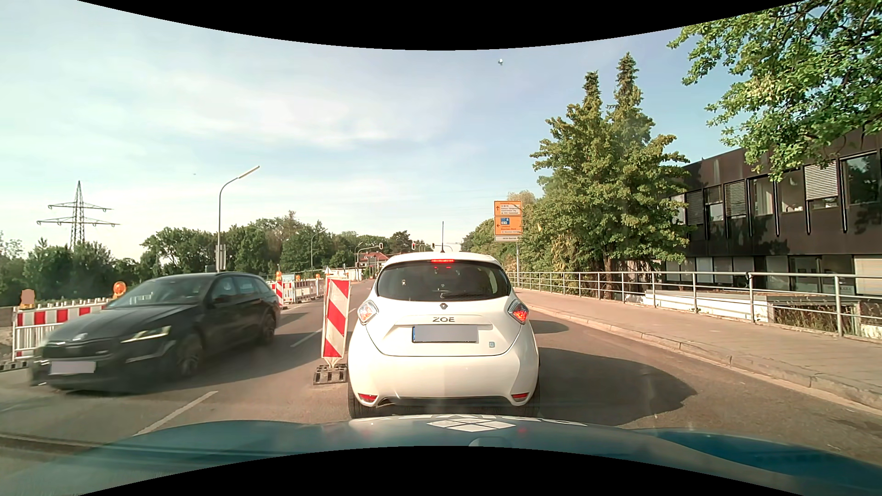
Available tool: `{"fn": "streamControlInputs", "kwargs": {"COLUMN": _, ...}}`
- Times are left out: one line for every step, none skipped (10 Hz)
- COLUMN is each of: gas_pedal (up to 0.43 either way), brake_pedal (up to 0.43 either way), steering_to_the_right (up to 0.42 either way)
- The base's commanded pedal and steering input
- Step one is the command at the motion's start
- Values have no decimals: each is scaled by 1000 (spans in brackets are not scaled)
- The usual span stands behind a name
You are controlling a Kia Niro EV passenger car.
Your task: Follow the waypoints while adhering to traffic rules and regulations
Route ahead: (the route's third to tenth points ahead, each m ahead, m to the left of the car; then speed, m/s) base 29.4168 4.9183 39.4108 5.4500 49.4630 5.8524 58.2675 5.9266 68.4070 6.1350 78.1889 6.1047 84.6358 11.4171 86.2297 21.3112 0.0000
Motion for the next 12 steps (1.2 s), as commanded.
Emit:
{"fn": "streamControlInputs", "kwargs": {"gas_pedal": 0, "brake_pedal": 274, "steering_to_the_right": -16}}
{"fn": "streamControlInputs", "kwargs": {"gas_pedal": 0, "brake_pedal": 280, "steering_to_the_right": -16}}
{"fn": "streamControlInputs", "kwargs": {"gas_pedal": 0, "brake_pedal": 280, "steering_to_the_right": -17}}
{"fn": "streamControlInputs", "kwargs": {"gas_pedal": 0, "brake_pedal": 287, "steering_to_the_right": -17}}
{"fn": "streamControlInputs", "kwargs": {"gas_pedal": 0, "brake_pedal": 280, "steering_to_the_right": -17}}
{"fn": "streamControlInputs", "kwargs": {"gas_pedal": 0, "brake_pedal": 274, "steering_to_the_right": -17}}
{"fn": "streamControlInputs", "kwargs": {"gas_pedal": 0, "brake_pedal": 274, "steering_to_the_right": -16}}
{"fn": "streamControlInputs", "kwargs": {"gas_pedal": 0, "brake_pedal": 274, "steering_to_the_right": -17}}
{"fn": "streamControlInputs", "kwargs": {"gas_pedal": 0, "brake_pedal": 280, "steering_to_the_right": -17}}
{"fn": "streamControlInputs", "kwargs": {"gas_pedal": 0, "brake_pedal": 280, "steering_to_the_right": -17}}
{"fn": "streamControlInputs", "kwargs": {"gas_pedal": 0, "brake_pedal": 280, "steering_to_the_right": -17}}
{"fn": "streamControlInputs", "kwargs": {"gas_pedal": 0, "brake_pedal": 280, "steering_to_the_right": -17}}
